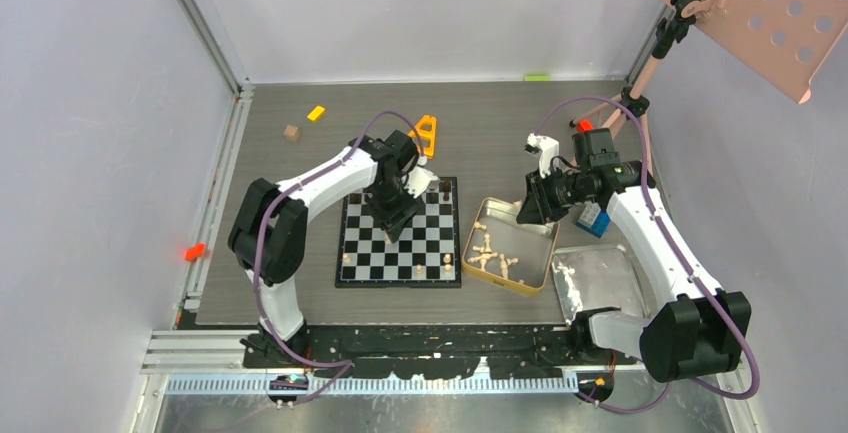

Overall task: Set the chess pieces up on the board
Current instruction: Pick up the chess piece from the chessboard.

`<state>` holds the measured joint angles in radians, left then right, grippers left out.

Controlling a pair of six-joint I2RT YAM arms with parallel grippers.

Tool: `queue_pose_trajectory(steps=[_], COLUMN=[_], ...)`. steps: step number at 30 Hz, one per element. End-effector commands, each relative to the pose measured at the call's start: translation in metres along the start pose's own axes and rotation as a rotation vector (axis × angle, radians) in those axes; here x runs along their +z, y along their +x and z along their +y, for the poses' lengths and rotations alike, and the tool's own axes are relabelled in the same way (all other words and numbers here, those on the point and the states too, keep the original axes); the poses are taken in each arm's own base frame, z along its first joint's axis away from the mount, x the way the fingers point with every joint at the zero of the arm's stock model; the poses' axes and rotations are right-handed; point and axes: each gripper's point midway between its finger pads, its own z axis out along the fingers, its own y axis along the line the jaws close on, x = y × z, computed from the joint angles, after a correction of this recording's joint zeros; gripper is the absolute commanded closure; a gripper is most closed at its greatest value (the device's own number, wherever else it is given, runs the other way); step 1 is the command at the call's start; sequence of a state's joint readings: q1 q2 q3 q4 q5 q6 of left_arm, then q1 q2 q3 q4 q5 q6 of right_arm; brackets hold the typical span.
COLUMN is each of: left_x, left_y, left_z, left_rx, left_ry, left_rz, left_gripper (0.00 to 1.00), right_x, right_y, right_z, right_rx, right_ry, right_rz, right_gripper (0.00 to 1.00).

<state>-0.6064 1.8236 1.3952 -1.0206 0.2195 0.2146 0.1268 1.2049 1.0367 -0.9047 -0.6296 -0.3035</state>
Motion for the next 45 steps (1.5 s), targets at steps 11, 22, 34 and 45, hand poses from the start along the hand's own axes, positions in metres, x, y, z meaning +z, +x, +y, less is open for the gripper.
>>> queue_pose_trajectory(steps=[11, 22, 34, 45], left_x=[0.004, 0.006, -0.013, -0.011], left_y=[-0.006, -0.005, 0.0, 0.013], left_z=[0.005, 0.009, -0.01, -0.072], left_rx=[-0.029, -0.022, 0.066, 0.365], left_ry=[-0.008, -0.025, 0.031, 0.062], left_rz=[0.008, 0.021, -0.006, 0.03], left_gripper=[0.62, 0.74, 0.97, 0.99], right_x=[0.0, 0.001, 0.0, 0.0], right_y=[-0.006, -0.006, -0.007, -0.007], right_z=[-0.003, -0.003, -0.003, -0.003], right_rx=[-0.016, -0.011, -0.012, -0.013], right_ry=[0.007, 0.004, 0.004, 0.006], right_rz=[-0.024, -0.021, -0.024, -0.026], right_gripper=[0.99, 0.99, 0.99, 0.99])
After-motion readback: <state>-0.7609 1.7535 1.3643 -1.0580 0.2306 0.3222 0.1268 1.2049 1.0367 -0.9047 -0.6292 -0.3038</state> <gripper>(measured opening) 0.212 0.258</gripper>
